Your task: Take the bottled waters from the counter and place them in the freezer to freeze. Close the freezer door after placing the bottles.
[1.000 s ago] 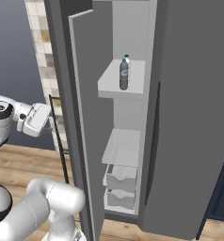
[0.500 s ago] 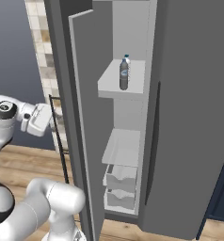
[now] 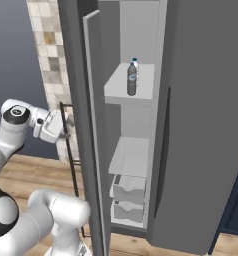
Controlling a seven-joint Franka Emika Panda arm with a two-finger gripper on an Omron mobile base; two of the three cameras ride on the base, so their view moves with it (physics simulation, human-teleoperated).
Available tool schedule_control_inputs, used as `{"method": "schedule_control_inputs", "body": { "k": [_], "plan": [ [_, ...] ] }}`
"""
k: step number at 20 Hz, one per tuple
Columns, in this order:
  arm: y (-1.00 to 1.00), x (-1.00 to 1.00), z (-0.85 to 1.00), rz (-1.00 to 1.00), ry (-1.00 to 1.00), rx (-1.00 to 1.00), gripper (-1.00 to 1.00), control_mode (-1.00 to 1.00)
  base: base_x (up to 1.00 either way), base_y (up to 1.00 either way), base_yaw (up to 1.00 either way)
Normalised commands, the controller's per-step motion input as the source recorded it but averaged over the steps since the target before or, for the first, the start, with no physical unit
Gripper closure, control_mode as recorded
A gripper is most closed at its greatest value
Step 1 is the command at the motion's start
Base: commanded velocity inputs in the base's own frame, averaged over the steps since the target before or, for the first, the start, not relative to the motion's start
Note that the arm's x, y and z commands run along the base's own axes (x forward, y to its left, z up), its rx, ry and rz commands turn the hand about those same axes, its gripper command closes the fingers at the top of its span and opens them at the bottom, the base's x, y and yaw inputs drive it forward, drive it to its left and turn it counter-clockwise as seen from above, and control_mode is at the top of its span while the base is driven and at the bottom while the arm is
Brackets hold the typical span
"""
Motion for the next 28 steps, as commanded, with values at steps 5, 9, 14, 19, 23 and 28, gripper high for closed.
{"method": "schedule_control_inputs", "body": {
  "k": [5, 9, 14, 19, 23, 28],
  "plan": [
    [-0.91, 0.00, 0.01, 0.00, 0.05, 0.08, -1.00, -1.00, 0.00, 0.00, 0.00],
    [-1.00, -0.01, 0.00, 0.02, 0.01, 0.16, -1.00, -1.00, 0.00, 0.00, 0.00],
    [-0.69, 0.03, 0.00, 0.06, 0.00, 0.19, -1.00, -1.00, 0.00, 0.00, 0.00],
    [-0.58, 0.13, 0.00, 0.07, 0.03, 0.15, -1.00, -1.00, 0.00, 0.00, 0.00],
    [-0.24, 0.12, 0.00, 0.04, 0.00, 0.10, -1.00, -1.00, 0.00, 0.00, 0.00],
    [-0.45, 0.50, 0.00, 0.19, 0.00, 0.14, -1.00, -1.00, 0.00, 0.00, 0.00]
  ]
}}
